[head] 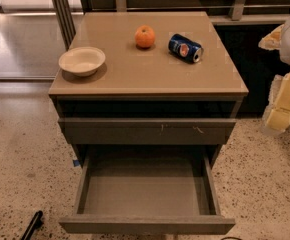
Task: Close middle drawer
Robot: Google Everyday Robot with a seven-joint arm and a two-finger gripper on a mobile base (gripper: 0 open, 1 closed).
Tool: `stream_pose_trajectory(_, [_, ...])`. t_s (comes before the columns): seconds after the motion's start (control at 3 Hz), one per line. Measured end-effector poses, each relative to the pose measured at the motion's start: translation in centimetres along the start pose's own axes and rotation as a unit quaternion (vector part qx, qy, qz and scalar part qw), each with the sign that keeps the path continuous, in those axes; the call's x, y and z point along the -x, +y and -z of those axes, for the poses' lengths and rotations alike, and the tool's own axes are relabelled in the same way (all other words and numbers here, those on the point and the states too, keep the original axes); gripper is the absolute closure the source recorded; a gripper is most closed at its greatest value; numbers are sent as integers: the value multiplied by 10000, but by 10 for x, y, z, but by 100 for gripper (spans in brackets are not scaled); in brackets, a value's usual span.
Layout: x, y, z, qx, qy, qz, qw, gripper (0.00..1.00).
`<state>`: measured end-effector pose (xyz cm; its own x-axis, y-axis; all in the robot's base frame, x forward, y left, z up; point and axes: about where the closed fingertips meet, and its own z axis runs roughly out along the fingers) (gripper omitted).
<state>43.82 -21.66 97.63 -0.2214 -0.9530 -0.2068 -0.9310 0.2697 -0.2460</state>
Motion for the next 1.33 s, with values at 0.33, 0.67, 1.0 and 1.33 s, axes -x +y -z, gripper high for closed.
stream_pose_trajectory(0.33, [0,0,0,0,-1,0,10000,0])
stream_pose_trajectory(0.67, [-5,5,-6,-51,-177,-88,9998,0])
stream_pose_trajectory(1.0, [-25,22,-27,-99,-599,-446,9972,0])
stream_pose_trajectory(1.33, [-53,52,-63,-177,-1039,-1099,9883,0])
